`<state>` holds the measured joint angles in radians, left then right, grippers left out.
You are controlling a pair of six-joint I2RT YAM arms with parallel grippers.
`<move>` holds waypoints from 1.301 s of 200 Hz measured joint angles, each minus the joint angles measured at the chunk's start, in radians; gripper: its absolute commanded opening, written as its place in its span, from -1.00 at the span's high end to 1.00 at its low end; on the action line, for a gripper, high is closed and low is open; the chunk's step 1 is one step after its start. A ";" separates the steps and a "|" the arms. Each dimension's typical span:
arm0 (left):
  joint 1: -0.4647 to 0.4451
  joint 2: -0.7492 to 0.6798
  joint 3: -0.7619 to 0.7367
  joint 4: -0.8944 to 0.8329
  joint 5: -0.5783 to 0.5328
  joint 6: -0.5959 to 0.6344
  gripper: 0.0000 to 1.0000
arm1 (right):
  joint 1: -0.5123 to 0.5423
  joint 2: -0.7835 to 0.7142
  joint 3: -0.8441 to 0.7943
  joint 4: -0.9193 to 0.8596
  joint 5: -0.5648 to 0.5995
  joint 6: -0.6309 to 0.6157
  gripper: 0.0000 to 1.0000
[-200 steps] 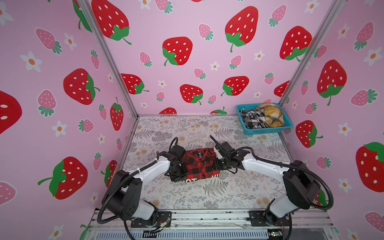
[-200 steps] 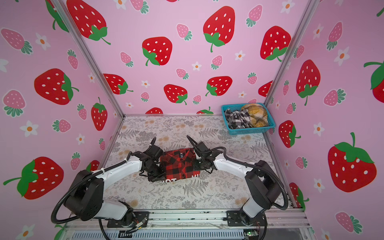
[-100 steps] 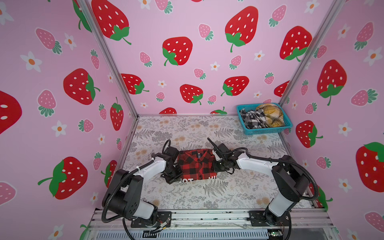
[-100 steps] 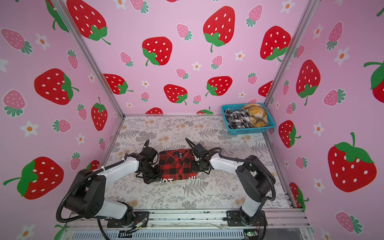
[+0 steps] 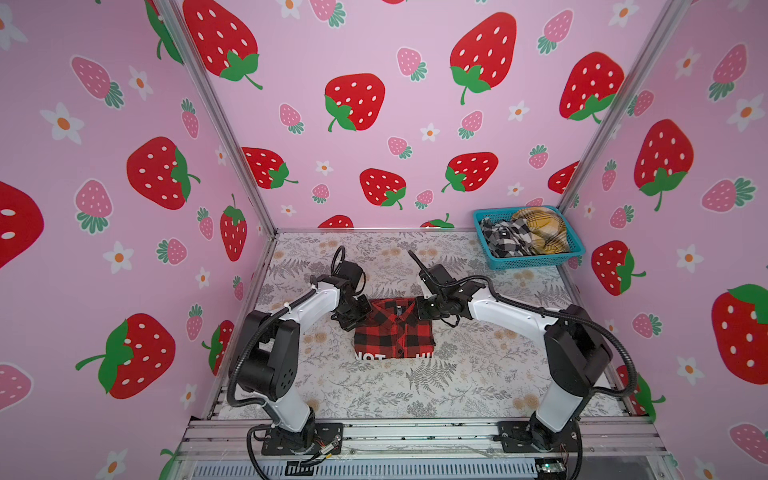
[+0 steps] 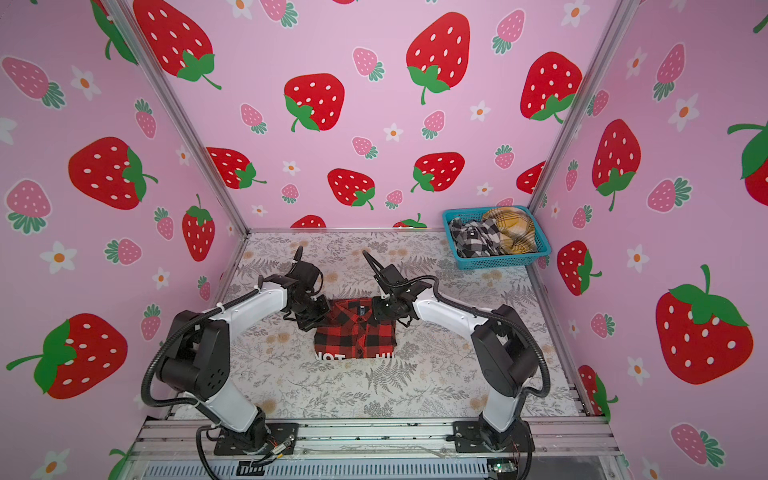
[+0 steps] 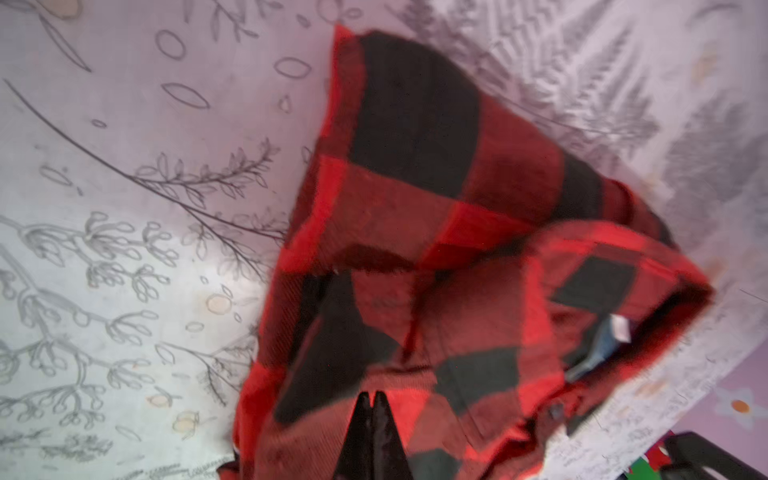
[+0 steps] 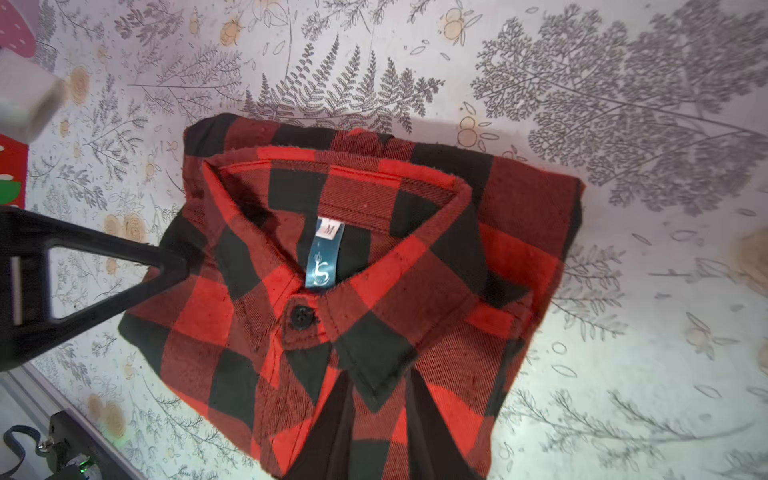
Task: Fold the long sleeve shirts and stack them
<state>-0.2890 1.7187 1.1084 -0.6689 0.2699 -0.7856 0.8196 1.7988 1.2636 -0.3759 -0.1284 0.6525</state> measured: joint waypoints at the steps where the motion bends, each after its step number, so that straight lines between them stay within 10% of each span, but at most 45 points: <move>1: 0.003 0.006 0.000 0.002 0.000 0.000 1.00 | -0.001 0.003 0.002 0.001 0.000 0.000 0.51; 58: 0.055 0.126 0.047 0.058 0.013 0.027 1.00 | -0.040 0.211 0.127 0.002 -0.027 -0.008 0.55; 122: 0.061 0.087 0.058 0.096 0.026 0.034 0.51 | -0.050 0.255 0.260 -0.048 -0.019 -0.030 0.53; 187: 0.017 -0.200 -0.093 0.073 0.045 0.004 0.81 | -0.039 0.003 0.103 -0.067 0.005 -0.026 0.50; 260: 0.058 -0.090 -0.212 0.135 0.105 -0.026 1.00 | -0.010 -0.075 -0.175 0.028 -0.029 0.023 0.54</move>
<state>-0.2310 1.6291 0.8967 -0.5335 0.3752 -0.8112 0.8101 1.7241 1.0882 -0.3477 -0.1577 0.6754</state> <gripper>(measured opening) 0.045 0.239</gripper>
